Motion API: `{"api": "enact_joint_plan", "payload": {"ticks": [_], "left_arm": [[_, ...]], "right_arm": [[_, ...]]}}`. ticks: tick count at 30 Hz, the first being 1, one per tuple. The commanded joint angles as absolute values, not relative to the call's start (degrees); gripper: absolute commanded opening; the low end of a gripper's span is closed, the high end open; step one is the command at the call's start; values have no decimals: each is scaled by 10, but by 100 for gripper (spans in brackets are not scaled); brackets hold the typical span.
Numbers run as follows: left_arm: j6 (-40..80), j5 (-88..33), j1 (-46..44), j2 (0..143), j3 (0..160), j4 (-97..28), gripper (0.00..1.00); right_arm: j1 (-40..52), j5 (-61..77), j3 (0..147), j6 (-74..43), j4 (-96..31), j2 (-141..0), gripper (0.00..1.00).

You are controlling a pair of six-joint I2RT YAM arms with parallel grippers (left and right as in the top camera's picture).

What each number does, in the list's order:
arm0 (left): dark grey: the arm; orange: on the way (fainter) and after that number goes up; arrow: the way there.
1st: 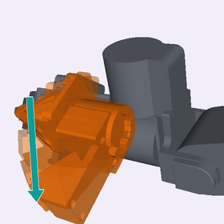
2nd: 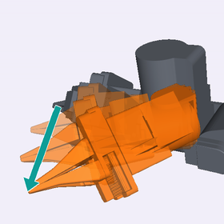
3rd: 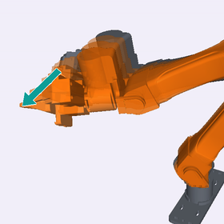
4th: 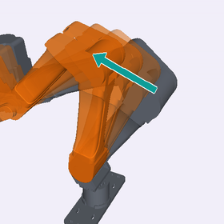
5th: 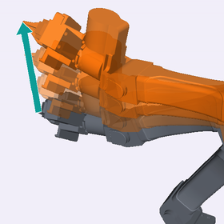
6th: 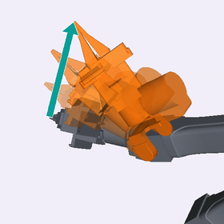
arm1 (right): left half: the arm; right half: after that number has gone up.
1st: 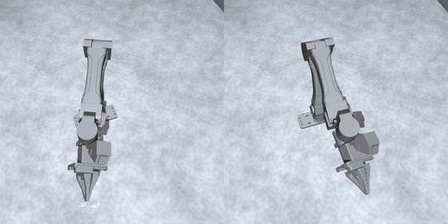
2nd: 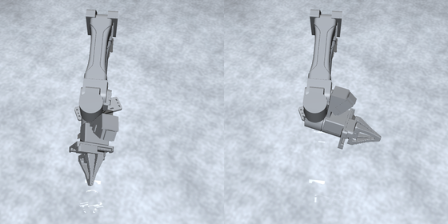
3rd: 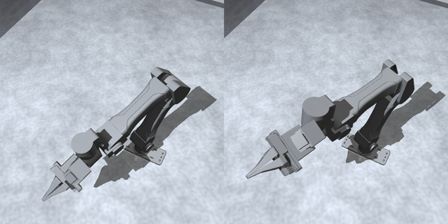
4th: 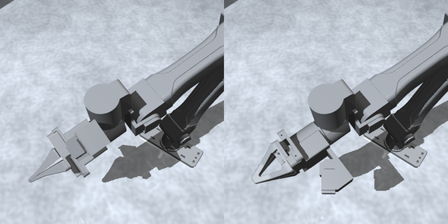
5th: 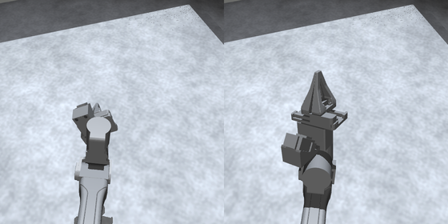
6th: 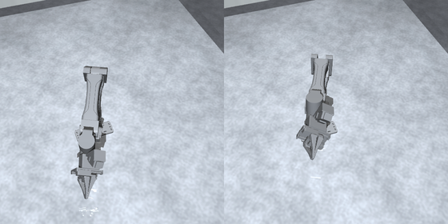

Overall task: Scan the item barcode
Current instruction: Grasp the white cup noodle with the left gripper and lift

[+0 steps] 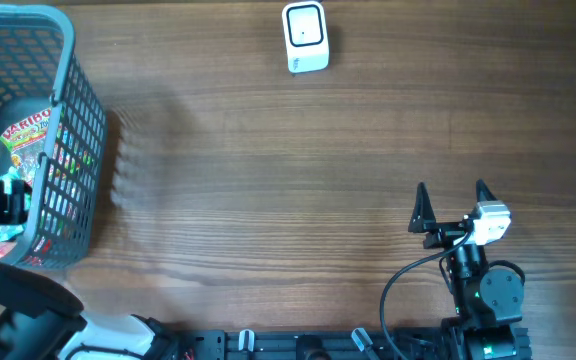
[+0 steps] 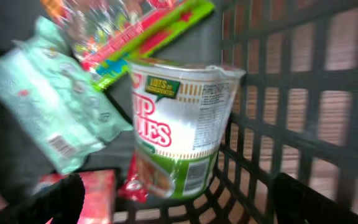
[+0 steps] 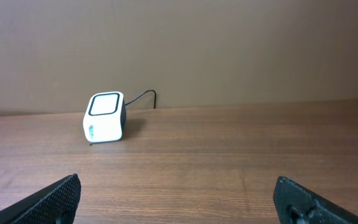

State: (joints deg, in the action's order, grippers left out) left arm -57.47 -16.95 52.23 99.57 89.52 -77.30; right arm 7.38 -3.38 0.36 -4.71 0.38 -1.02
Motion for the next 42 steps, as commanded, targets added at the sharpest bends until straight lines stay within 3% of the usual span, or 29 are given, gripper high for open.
{"api": "enact_joint_plan", "payload": {"ticks": [1,24,34,39,42], "left_arm": [[-565,-169,522,1003,850,-748,94],[-548,-149,496,1003,703,-563,100],[-548,-149,496,1003,681,-544,100],[-548,-149,496,1003,681,-535,60],[-548,-149,496,1001,684,-533,60]], "right_arm": [[72,-27,3,-45,6,-8,99],[72,-27,3,-45,6,-8,100],[72,-27,3,-45,6,-8,100],[72,-27,3,-45,6,-8,100],[72,-27,3,-45,6,-8,100]]}}
